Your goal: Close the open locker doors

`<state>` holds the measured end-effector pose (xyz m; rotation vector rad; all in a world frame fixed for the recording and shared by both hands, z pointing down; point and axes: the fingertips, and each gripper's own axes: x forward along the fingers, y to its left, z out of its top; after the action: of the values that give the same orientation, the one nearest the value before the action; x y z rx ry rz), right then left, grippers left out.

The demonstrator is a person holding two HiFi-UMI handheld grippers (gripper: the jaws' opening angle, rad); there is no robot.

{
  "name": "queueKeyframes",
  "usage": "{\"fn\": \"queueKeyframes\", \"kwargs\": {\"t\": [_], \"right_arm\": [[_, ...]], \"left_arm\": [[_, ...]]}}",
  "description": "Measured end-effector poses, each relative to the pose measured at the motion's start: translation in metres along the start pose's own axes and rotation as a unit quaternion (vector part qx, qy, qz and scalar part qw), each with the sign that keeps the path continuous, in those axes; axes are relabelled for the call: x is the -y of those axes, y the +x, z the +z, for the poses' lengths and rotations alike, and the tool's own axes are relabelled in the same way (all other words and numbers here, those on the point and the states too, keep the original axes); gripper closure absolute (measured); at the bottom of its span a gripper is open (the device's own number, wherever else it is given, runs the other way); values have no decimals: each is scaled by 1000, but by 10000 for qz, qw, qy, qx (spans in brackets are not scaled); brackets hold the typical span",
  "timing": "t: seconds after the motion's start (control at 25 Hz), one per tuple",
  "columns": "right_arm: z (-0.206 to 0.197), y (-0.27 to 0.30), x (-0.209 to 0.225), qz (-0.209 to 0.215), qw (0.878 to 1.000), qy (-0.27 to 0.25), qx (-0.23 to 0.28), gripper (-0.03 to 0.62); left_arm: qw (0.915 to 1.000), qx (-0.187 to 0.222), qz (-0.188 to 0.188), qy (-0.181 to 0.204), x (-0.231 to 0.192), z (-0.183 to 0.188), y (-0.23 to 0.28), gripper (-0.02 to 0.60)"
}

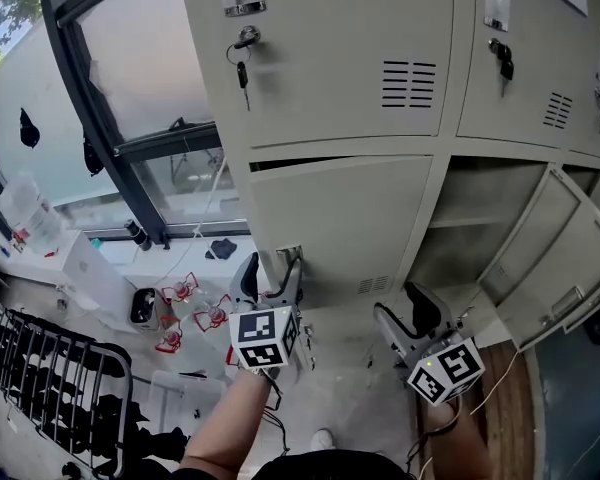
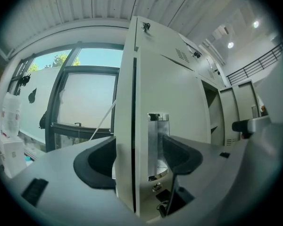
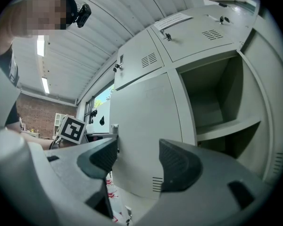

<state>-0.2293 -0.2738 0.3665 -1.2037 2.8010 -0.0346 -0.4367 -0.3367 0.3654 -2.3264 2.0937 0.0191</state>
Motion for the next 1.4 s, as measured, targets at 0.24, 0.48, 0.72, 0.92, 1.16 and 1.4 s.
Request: {"fn": "queueKeyframes", "kwargs": {"t": [0.24,0.48,0.72,0.92,1.16,1.4], "right_arm": [[1,7,-1,-102,9999,-12,10,330],[2,11,-2,-221,9997,-21,30,330],[1,9,-1,-362,9993,-28,37,330],[1,7,-3,-443,9990,-21,47,330],[3,4,-7,-469,9989,-49,30,330],[0,2,-9,-467,9989,-3,19,330]], "left_arm": [[9997,72,250,14,-12,3,9,278],[9995,117,274,107,-15,5,18,278],[9998,86,147,60,-15,4,24,278],[9999,70,101,51,-16,4,27,278],[9999,46,86,57,-19,4,25,278],[9999,135,36,58,-18,10,14,278]]}}
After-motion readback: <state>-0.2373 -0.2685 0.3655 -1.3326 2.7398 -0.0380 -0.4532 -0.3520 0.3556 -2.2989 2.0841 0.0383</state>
